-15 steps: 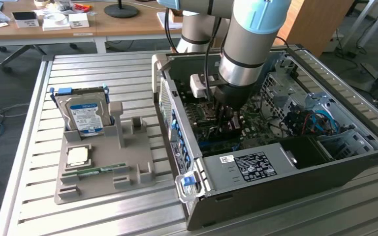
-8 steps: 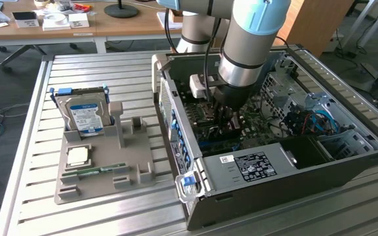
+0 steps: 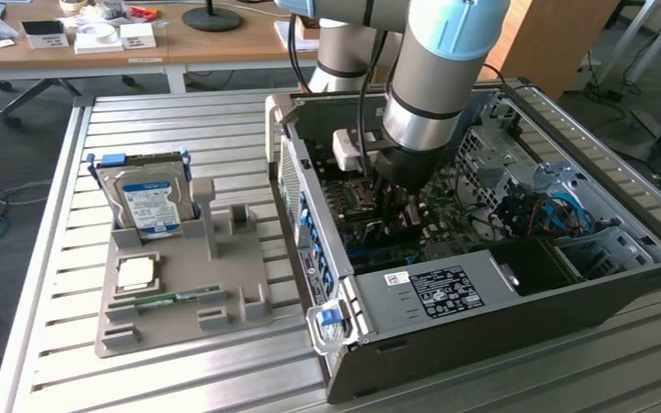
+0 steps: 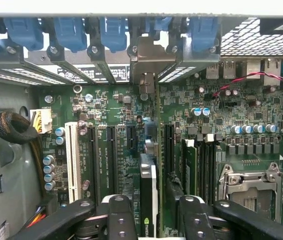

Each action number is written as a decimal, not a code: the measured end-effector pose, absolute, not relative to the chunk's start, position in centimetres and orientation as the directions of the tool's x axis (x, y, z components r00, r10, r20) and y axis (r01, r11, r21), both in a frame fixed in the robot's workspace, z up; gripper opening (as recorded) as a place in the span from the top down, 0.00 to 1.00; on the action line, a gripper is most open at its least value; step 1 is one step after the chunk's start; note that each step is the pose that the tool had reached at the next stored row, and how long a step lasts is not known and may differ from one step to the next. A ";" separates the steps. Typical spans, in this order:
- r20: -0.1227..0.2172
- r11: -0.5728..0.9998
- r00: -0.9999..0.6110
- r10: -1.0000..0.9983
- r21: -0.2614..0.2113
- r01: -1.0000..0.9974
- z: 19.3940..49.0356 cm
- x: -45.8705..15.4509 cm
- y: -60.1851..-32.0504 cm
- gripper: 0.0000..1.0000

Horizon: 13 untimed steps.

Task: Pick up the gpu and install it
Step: 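Insert the gpu into the slot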

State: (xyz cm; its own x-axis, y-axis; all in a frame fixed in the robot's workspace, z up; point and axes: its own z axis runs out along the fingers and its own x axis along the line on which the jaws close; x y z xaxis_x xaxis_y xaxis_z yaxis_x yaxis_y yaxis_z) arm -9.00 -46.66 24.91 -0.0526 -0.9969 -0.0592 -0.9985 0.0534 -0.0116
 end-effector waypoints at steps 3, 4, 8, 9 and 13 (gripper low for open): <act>-0.059 0.053 -0.053 -0.997 -0.011 -0.999 25.1 -8.9 -46.7 0.60; -0.059 0.054 -0.053 -0.997 -0.011 -0.999 25.2 -8.9 -46.7 0.60; -0.059 0.053 -0.053 -0.997 -0.011 -0.999 25.7 -8.9 -46.7 0.60; -0.059 0.053 -0.053 -0.997 -0.011 -0.999 25.7 -8.9 -46.7 0.60; -0.059 0.053 -0.053 -0.997 -0.011 -0.999 25.7 -8.7 -46.7 0.60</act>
State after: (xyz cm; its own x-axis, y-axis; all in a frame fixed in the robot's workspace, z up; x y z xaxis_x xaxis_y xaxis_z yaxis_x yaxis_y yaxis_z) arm -8.74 -46.66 25.67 -0.0526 -0.9969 -0.0592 -0.9985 0.0534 -0.0111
